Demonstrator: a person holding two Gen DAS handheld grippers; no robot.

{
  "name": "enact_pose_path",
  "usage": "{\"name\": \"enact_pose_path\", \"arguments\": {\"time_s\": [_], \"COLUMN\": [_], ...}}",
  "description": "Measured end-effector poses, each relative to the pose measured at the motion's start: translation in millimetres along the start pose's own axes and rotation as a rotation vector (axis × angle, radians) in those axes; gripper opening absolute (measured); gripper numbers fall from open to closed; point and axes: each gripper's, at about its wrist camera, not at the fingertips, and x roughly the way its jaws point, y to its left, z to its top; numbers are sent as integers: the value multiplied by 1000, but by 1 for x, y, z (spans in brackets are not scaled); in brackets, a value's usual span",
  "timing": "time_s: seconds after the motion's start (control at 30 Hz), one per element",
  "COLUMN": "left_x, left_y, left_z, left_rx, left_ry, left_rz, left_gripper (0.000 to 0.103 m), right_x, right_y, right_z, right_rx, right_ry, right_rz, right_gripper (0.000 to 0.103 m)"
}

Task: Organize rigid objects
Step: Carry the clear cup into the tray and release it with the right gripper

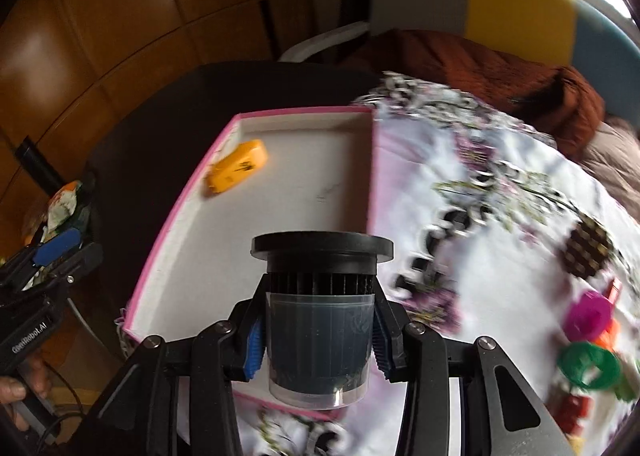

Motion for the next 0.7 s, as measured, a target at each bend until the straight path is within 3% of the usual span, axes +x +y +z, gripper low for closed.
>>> {"name": "enact_pose_path", "arguments": {"time_s": [0.2,0.5,0.6,0.7], "left_x": [8,14,14,16], "left_y": [26,28,29,30], "left_z": [-8,-10,-12,-10], "left_rx": [-70,-61,-60,-65], "left_ry": [34,42,47,46], "left_rz": [27,34,33,36], "left_gripper": [58,58,58,58], "right_x": [46,99,100,89], "right_y": [45,76,78,80], "right_z": [22,54,56,52], "right_rx": [-44,-30,-21,-31], "right_ry": [67,102,99,69], "right_rz": [56,47,61,85], "right_gripper": [44,45,47,55]}}
